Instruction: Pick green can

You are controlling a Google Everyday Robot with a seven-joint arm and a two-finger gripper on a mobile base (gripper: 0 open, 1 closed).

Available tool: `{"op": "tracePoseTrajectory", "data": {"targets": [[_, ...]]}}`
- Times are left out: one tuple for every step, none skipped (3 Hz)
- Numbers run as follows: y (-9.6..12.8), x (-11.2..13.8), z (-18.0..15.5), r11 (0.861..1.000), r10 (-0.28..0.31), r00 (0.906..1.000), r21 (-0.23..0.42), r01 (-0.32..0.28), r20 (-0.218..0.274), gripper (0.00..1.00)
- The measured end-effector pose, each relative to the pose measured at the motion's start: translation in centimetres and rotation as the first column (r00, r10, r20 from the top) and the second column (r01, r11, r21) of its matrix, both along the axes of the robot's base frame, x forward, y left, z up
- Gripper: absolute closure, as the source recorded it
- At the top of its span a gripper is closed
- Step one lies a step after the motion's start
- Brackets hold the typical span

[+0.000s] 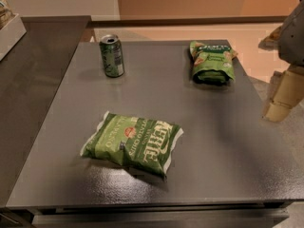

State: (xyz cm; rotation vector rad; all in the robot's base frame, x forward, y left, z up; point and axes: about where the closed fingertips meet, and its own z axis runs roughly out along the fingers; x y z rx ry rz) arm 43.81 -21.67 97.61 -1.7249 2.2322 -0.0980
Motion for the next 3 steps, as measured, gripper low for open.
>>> {"op": "tracePoseTrajectory", "data": {"targets": [[0.0, 0.0, 0.0, 1.0, 0.0, 1.0, 0.0, 0.0, 0.0, 0.0], [0.4, 0.2, 0.1, 1.0, 0.008, 1.0, 0.001, -0.008, 0.005, 0.0], [3.0, 1.7, -0.3, 0.998, 0.032, 0.9992, 0.054, -0.033, 0.025, 0.0]]}}
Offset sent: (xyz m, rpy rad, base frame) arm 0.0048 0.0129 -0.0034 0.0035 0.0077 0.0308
